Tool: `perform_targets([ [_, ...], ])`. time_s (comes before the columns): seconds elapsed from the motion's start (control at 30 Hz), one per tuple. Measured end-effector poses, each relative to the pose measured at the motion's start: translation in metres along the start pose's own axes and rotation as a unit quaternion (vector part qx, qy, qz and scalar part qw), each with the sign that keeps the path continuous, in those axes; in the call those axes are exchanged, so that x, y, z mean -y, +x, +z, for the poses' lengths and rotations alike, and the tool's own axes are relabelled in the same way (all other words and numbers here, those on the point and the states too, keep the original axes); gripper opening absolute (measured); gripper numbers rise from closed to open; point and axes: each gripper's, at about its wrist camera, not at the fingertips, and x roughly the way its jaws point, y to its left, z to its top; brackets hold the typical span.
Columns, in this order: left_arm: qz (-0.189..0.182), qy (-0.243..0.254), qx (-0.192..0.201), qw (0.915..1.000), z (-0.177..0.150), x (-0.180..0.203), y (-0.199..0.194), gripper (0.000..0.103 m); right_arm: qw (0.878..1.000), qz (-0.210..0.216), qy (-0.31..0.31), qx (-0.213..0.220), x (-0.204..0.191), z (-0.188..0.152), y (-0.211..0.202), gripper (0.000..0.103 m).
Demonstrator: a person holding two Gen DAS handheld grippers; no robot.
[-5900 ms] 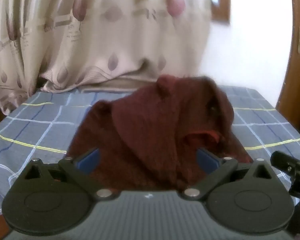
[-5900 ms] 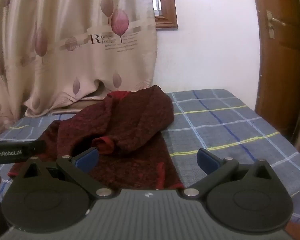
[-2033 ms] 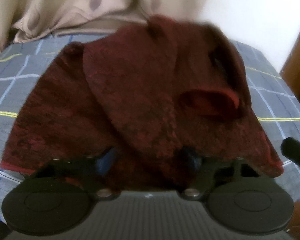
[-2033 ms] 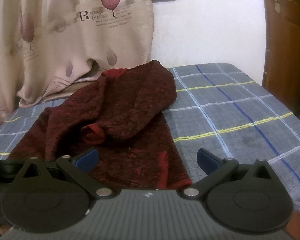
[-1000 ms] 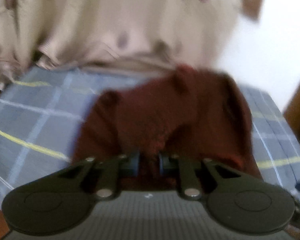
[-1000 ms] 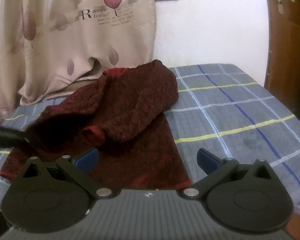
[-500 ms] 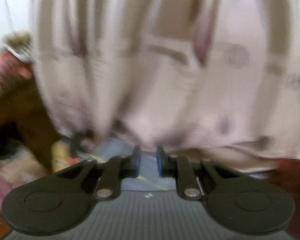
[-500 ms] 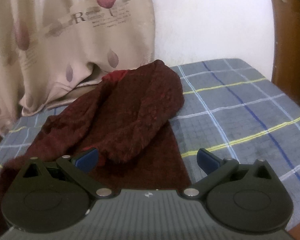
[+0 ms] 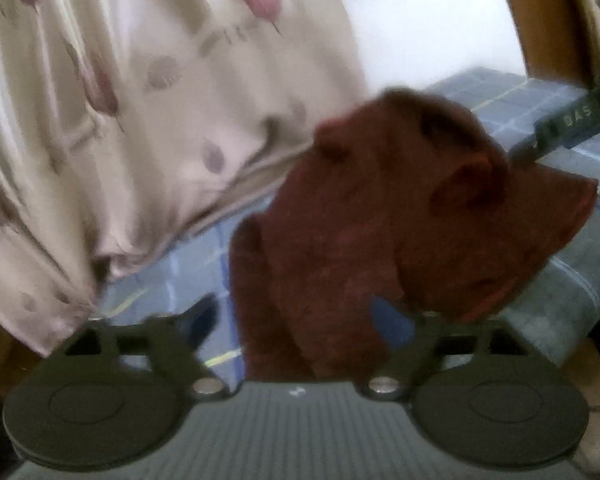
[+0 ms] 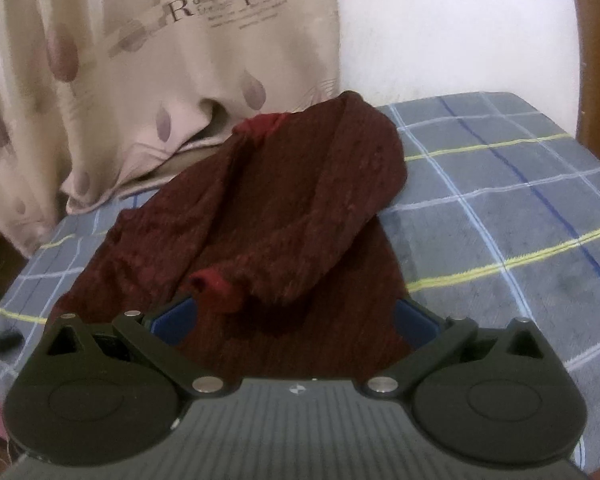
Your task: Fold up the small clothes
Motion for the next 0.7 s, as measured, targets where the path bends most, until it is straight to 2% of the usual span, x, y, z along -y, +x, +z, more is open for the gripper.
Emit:
perform_targets([
  [0.07, 0.045, 0.03, 0.002, 0.9986, -0.002, 0.019, 0.006, 0.101, 1.0, -0.001, 0.0, -0.001, 0.001, -0.004, -0.003, 0.103],
  [0.13, 0.078, 0.049, -0.028, 0.9954, -0.006, 0.031, 0.028, 0.101, 1.0, 0.007, 0.015, -0.003, 0.006, -0.008, -0.006, 0.103],
  [0.2, 0.057, 0.055, -0.053, 0.9954, -0.014, 0.04, 0.041, 0.101, 1.0, 0.012, 0.026, -0.004, 0.01, -0.01, -0.01, 0.103],
  [0.27, 0.054, 0.069, -0.064, 0.9941, -0.023, 0.049, 0.049, 0.101, 1.0, 0.009, 0.023, -0.002, 0.013, -0.012, -0.012, 0.103],
  [0.4, 0.057, 0.091, -0.034, 0.9936, -0.024, 0.054, 0.039, 0.101, 1.0, 0.007, 0.027, 0.002, 0.019, -0.013, -0.018, 0.103],
  [0.47, 0.027, 0.075, -0.026, 0.9965, -0.021, 0.048, 0.031, 0.101, 1.0, 0.003, 0.029, 0.003, 0.022, -0.013, -0.02, 0.103],
  [0.5, 0.008, 0.067, -0.043, 0.9968, -0.021, 0.046, 0.034, 0.101, 0.999, 0.001, 0.031, 0.004, 0.024, -0.014, -0.021, 0.103],
  [0.57, 0.013, 0.058, -0.074, 0.9955, -0.026, 0.046, 0.05, 0.101, 0.999, -0.001, 0.04, 0.003, 0.029, -0.015, -0.02, 0.103],
  [0.7, -0.009, 0.016, -0.065, 0.9977, -0.025, 0.033, 0.051, 0.101, 0.999, -0.001, 0.041, -0.004, 0.028, -0.018, -0.017, 0.103],
])
